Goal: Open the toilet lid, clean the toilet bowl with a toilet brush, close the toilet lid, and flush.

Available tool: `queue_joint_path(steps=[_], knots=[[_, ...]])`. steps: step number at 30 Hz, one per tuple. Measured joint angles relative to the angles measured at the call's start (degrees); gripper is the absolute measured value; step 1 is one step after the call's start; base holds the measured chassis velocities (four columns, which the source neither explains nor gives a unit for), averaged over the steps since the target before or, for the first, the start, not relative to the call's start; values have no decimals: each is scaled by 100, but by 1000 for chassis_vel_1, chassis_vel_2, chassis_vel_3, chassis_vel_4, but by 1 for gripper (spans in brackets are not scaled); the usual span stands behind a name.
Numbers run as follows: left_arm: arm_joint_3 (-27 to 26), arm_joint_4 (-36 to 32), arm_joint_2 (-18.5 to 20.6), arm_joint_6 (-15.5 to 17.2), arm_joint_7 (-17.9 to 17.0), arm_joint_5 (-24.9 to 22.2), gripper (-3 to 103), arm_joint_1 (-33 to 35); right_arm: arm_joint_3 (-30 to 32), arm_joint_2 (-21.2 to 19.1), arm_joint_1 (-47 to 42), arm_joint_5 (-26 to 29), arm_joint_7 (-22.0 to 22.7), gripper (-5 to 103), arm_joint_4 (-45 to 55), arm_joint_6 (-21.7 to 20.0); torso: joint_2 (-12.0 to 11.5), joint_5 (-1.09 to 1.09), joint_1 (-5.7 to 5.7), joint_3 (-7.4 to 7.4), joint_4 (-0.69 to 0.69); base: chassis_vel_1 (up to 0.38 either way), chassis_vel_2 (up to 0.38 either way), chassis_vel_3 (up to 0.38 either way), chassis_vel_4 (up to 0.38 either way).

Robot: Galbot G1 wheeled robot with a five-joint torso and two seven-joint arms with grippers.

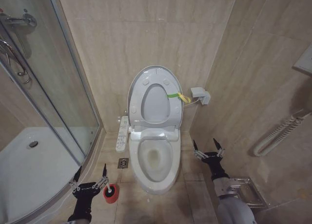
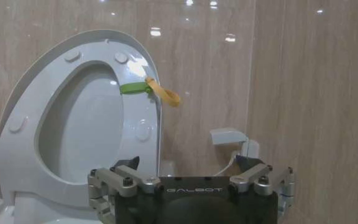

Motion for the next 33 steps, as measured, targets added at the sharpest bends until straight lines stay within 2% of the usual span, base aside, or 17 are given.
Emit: queue_joint_path(steps=[4,5,10,15,27,33], knots=[[-45,-118,6,-75,-54,168,95,26,0,0,0,0,0,100,0,0,0,0,0,0,0,0,0,0,0],[-48,-176,6,-67,-91,200,100,48,0,0,0,0,0,100,0,0,0,0,0,0,0,0,0,0,0],[-43,-271,-36,-139,-191,381,100,92,0,0,0,0,0,100,0,0,0,0,0,0,0,0,0,0,0],[-8,-43,-149,-299,-268,230,100,-40,0,0,0,0,0,100,0,0,0,0,0,0,0,0,0,0,0],[23,-51,-460,-322,-404,226,100,23,0,0,0,0,0,100,0,0,0,1,0,0,0,0,0,0,0],[-7,-64,-358,-279,-423,284,100,49,0,0,0,0,0,100,0,0,0,1,0,0,0,0,0,0,0]])
